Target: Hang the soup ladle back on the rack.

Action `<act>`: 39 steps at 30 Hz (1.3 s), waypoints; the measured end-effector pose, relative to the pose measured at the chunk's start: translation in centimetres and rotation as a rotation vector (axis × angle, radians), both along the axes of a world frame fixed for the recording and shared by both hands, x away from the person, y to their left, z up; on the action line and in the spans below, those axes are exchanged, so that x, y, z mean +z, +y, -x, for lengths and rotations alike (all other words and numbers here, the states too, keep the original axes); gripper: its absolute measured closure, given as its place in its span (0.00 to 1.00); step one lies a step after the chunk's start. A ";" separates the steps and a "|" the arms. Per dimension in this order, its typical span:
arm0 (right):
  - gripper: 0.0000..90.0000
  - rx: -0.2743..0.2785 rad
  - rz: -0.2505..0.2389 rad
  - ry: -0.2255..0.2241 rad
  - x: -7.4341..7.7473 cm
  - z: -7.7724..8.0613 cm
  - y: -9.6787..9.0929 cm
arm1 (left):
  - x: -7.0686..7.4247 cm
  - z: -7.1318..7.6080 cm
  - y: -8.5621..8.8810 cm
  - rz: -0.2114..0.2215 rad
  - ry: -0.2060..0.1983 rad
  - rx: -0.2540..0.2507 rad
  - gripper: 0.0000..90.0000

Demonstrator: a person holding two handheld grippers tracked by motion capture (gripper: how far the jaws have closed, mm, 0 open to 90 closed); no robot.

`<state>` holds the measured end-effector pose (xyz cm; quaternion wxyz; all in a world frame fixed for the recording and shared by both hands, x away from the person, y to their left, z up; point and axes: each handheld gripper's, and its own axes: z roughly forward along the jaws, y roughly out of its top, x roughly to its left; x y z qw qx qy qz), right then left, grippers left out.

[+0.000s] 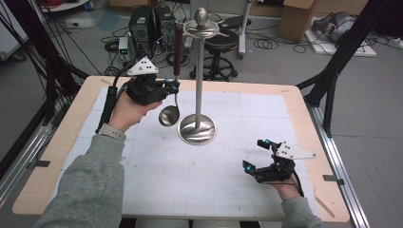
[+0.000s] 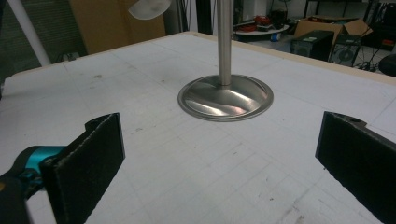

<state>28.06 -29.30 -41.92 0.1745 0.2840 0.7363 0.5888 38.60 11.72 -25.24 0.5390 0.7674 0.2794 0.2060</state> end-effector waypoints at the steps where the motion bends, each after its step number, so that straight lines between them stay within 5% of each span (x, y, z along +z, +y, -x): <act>1: 0.00 0.000 -0.001 0.003 0.0 0.0 0.0 | 0.0 0.0 0.0 -0.002 0.001 0.000 0.93; 18: 0.00 0.007 -0.002 0.003 0.0 0.0 0.1 | -0.5 -0.4 -0.9 -0.034 -0.011 0.028 0.92; 25: 0.00 0.005 -0.006 0.005 0.1 0.1 0.1 | -0.7 -0.2 -0.7 -0.040 -0.044 0.035 0.65; 28: 0.00 0.006 -0.006 0.004 0.1 0.1 0.1 | -0.7 0.1 -0.4 -0.005 -0.079 0.023 0.46; 32: 0.00 0.001 -0.007 0.001 0.1 0.1 0.1 | -1.1 0.8 0.1 0.027 -0.108 -0.017 0.38; 34: 0.00 0.002 -0.011 0.002 0.1 0.1 0.1 | -1.5 0.9 0.2 0.003 -0.090 0.014 0.22; 36: 0.00 0.000 -0.010 -0.001 0.1 0.1 0.1 | -2.0 0.9 0.4 -0.013 -0.071 0.033 0.16; 39: 0.00 0.000 -0.012 0.002 0.1 0.1 0.0 | -2.7 1.1 1.0 0.021 -0.061 0.016 0.04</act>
